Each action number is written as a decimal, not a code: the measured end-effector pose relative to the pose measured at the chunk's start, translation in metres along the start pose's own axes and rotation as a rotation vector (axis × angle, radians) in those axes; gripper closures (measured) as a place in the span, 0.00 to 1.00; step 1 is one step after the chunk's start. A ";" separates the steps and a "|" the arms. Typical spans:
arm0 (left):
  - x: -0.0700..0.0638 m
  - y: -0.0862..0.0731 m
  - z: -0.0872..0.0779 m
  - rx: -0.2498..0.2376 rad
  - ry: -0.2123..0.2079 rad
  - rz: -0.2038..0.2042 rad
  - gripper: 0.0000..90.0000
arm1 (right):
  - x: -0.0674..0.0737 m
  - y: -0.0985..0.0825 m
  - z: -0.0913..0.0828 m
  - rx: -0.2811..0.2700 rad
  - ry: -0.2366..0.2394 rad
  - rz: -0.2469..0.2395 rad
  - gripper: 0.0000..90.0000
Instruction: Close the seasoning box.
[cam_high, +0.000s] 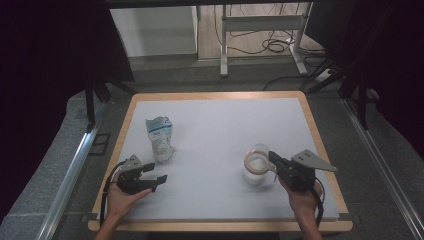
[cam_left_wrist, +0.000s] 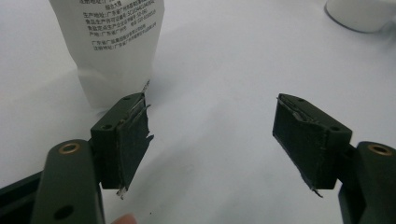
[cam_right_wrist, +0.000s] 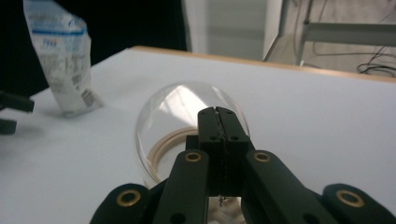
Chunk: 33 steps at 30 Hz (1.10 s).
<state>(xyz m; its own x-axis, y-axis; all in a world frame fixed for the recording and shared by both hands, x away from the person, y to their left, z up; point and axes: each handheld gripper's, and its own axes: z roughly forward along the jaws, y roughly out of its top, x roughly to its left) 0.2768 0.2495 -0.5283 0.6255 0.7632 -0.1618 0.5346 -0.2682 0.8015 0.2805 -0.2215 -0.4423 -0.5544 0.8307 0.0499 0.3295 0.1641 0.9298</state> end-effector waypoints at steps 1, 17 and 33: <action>0.000 0.000 0.000 0.000 -0.001 0.000 0.30 | 0.002 0.000 0.004 0.015 0.006 -0.006 1.00; -0.002 -0.003 -0.003 0.001 0.001 0.003 0.30 | -0.015 -0.004 -0.006 -0.041 0.006 0.045 1.00; -0.004 -0.005 -0.002 -0.002 0.009 -0.002 0.30 | -0.071 -0.049 -0.017 -0.018 -0.092 0.087 0.82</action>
<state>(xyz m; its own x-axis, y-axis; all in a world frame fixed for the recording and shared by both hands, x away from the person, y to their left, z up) 0.2704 0.2488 -0.5302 0.6192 0.7691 -0.1581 0.5347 -0.2656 0.8022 0.2903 -0.2977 -0.4851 -0.4516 0.8868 0.0980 0.3592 0.0802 0.9298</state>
